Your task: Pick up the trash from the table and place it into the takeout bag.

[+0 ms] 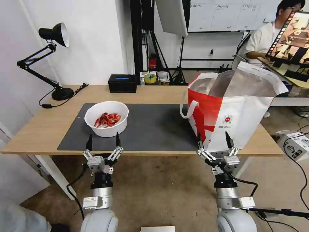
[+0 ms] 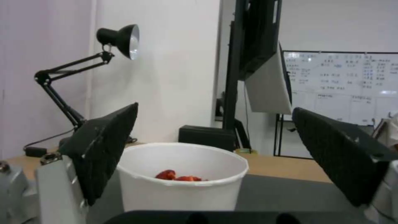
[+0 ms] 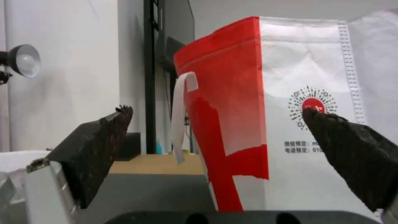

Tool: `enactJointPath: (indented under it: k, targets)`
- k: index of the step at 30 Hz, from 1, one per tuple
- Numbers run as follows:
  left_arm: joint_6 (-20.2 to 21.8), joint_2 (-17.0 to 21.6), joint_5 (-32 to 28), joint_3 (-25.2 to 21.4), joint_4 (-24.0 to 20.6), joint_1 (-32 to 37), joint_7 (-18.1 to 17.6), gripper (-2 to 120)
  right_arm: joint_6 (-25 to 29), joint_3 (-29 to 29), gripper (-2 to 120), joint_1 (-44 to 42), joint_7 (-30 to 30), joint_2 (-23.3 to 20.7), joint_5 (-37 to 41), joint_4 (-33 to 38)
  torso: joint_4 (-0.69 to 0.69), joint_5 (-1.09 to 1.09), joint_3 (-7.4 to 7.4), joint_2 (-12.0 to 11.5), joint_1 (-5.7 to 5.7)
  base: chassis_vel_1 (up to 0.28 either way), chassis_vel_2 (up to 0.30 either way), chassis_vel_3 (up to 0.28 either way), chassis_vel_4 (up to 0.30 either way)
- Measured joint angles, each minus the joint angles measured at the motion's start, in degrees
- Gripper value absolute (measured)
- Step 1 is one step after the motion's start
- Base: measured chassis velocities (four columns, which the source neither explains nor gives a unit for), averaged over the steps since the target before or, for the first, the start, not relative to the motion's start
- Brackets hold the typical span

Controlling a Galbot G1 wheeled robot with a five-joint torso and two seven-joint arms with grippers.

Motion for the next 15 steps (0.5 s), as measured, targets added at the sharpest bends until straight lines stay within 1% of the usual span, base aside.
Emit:
enactJointPath:
  k: [3, 5, 11, 14, 15]
  targets:
    - [0.55, 0.35, -0.22, -0.06, -0.27, -0.26, -0.23, 100, 0.00, 0.01, 100, -0.11, -0.04, -0.01, -0.09, 0.01, 0.00, 0.00, 0.00, 0.00, 0.00, 0.000, 0.000, 0.000, 0.000]
    - [2.28, 1.20, -1.07, 0.12, -0.84, -0.97, -1.22, 100, -0.03, 0.05, 100, -0.06, -0.07, 0.03, -0.24, 0.15, 0.00, 0.00, 0.00, 0.00, 0.00, 0.000, 0.000, 0.000, 0.000]
    - [4.55, 2.90, -2.18, 0.40, -1.14, -2.50, -2.03, 100, -0.06, 0.05, 100, -0.01, -0.13, 0.33, -0.57, 0.18, 0.00, 0.00, 0.00, 0.00, 0.00, 0.000, 0.000, 0.000, 0.000]
    - [6.72, 4.31, -3.43, 0.67, -0.80, -4.25, -2.83, 100, -0.08, 0.16, 100, -0.03, -0.16, 0.60, -0.87, 0.14, 0.00, 0.00, 0.00, 0.00, 0.00, 0.000, 0.000, 0.000, 0.000]
    - [6.72, 4.31, -3.43, 0.67, -0.80, -4.25, -2.83, 100, -0.08, 0.16, 100, -0.03, -0.16, 0.60, -0.87, 0.14, 0.00, 0.00, 0.00, 0.00, 0.00, 0.000, 0.000, 0.000, 0.000]
